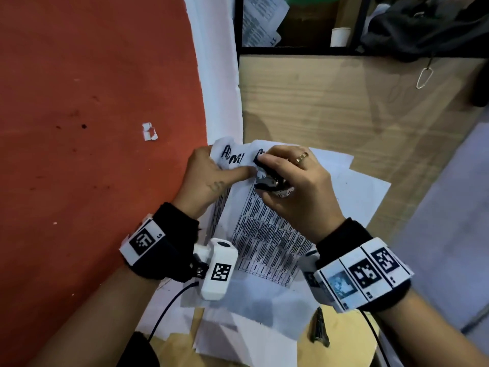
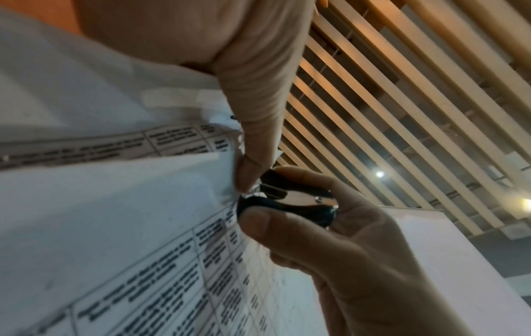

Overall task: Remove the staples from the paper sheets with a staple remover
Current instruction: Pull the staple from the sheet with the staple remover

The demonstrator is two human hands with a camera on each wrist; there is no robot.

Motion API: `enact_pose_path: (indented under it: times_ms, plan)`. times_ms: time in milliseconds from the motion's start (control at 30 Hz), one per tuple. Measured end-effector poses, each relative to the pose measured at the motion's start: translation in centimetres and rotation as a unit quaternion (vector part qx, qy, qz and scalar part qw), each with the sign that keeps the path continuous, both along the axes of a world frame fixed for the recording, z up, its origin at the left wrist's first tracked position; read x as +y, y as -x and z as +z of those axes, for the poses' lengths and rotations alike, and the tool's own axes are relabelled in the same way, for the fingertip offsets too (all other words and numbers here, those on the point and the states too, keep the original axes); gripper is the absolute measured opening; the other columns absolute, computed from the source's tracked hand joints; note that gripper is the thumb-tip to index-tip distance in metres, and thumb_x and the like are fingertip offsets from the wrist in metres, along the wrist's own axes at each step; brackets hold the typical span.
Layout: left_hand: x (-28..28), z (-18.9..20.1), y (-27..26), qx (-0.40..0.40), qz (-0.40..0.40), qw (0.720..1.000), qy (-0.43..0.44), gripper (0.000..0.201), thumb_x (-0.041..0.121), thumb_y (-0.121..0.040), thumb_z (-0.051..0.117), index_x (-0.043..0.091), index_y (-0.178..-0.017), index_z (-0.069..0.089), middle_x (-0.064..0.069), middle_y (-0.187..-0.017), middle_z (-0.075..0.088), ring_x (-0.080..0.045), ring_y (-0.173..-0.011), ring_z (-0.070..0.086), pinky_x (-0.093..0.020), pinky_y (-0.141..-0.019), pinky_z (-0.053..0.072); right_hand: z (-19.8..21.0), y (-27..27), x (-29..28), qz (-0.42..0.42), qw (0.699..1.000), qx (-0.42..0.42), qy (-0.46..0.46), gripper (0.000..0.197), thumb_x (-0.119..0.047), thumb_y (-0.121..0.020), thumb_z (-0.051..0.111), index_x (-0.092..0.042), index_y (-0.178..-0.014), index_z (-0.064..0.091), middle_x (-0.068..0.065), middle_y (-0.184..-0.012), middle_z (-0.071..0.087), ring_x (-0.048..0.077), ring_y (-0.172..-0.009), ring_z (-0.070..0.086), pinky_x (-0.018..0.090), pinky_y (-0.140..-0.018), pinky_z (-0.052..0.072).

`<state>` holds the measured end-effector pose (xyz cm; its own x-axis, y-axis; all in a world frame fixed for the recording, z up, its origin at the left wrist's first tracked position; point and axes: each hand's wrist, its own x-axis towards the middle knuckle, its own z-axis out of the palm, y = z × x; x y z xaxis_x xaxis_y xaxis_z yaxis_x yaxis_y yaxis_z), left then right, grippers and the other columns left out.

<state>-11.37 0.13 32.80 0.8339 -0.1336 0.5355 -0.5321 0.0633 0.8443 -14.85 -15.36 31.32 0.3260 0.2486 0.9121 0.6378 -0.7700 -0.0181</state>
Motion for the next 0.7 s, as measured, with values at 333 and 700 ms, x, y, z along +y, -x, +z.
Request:
enact_pose_path:
  times_ms: [333,700]
  plan:
    - [-0.45,-0.02,0.41,-0.007,-0.007,1.0,0.011,0.028,0.011,-0.058,0.084,0.008,-0.081,0.068,-0.024,-0.084,0.07,-0.02,-0.072,0.059,-0.043,-0.07,0.056,0.67,0.13,-0.06,-0.002,0.999,-0.028,0.04,0.034,0.0,-0.064,0.074,-0.001,-0.098,0.071,0.012,-0.097,0.068,0.033,-0.082,0.062,0.033,-0.064,0.054]
    - [-0.45,-0.19,0.46,0.004,-0.042,0.999,0.02,0.026,-0.01,-0.068,0.076,0.007,-0.086,0.069,0.0,-0.078,0.074,-0.014,-0.074,0.068,-0.031,-0.074,0.059,0.79,0.42,-0.32,-0.026,0.996,-0.039,0.075,0.025,-0.002,-0.065,0.073,-0.001,-0.089,0.072,0.01,-0.091,0.07,0.032,-0.077,0.063,0.035,-0.055,0.054]
